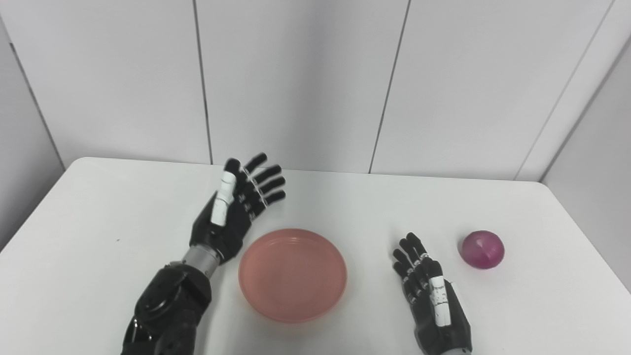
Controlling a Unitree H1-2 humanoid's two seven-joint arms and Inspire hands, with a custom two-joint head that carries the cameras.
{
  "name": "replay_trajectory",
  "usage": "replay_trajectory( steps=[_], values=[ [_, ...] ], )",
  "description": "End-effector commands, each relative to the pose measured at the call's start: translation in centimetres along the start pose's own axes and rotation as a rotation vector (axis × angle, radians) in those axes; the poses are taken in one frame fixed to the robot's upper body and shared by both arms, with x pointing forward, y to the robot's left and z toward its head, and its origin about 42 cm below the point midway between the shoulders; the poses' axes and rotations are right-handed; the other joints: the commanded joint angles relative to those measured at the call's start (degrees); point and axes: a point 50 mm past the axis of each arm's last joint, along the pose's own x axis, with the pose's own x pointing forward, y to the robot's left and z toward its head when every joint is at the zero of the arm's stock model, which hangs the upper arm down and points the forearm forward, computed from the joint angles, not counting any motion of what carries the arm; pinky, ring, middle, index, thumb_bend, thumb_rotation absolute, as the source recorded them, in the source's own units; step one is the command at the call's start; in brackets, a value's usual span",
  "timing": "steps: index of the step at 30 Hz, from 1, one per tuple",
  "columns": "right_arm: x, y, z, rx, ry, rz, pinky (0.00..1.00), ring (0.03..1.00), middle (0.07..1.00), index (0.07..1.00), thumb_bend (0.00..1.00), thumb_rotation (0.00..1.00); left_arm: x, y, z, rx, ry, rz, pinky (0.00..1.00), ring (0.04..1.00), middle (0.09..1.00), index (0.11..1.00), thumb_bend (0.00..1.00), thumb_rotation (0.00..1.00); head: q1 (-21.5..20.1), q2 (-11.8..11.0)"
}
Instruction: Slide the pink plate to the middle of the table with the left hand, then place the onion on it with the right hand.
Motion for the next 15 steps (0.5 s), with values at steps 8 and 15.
replay_trajectory(
  steps=[8, 15],
  values=[
    [-1.2, -0.1, -2.3, 0.041, 0.07, -0.017, 0.98, 0.948, 0.946, 0.951, 0.9, 0.79, 1.9, 0.8, 3.5, 0.051, -0.094, 0.0, 0.81, 0.825, 0.821, 0.884, 0.87, 0.78, 0.3, 0.2],
    [-1.4, -0.3, -2.1, 0.038, 0.071, -0.014, 0.97, 0.945, 0.945, 0.95, 0.9, 0.79, 1.0, 3.8, 1.8, 0.096, -0.038, 0.077, 0.83, 0.827, 0.825, 0.897, 0.88, 0.77, 0.5, 0.6]
  ],
)
